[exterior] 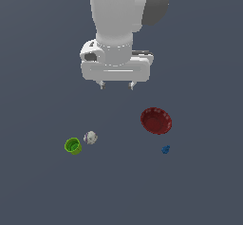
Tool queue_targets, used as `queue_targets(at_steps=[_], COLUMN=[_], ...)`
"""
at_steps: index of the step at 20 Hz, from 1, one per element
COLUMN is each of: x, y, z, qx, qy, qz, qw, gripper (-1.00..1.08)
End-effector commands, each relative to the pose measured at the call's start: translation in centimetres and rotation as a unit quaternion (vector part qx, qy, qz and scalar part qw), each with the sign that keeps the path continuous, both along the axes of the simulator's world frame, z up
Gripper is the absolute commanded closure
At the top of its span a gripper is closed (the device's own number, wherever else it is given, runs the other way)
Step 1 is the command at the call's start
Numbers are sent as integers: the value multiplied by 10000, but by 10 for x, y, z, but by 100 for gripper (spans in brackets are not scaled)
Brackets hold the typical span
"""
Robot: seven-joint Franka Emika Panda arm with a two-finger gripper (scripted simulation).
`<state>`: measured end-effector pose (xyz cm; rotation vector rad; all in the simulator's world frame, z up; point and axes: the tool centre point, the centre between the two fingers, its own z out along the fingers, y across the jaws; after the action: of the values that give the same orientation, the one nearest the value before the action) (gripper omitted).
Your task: Pick up a designated object from a clutter of objects.
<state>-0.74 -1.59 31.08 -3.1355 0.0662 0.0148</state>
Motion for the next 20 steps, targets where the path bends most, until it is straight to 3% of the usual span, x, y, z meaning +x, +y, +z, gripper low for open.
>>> queue_targets(at_steps=[1,12,20], x=[0,2,9], y=[0,-13,-6], z=[0,10,4], qx=[0,117,78], qy=[0,-135,-122], qz=[0,-58,137], qw=[10000,9998,9998], gripper=[-92,-92,-92])
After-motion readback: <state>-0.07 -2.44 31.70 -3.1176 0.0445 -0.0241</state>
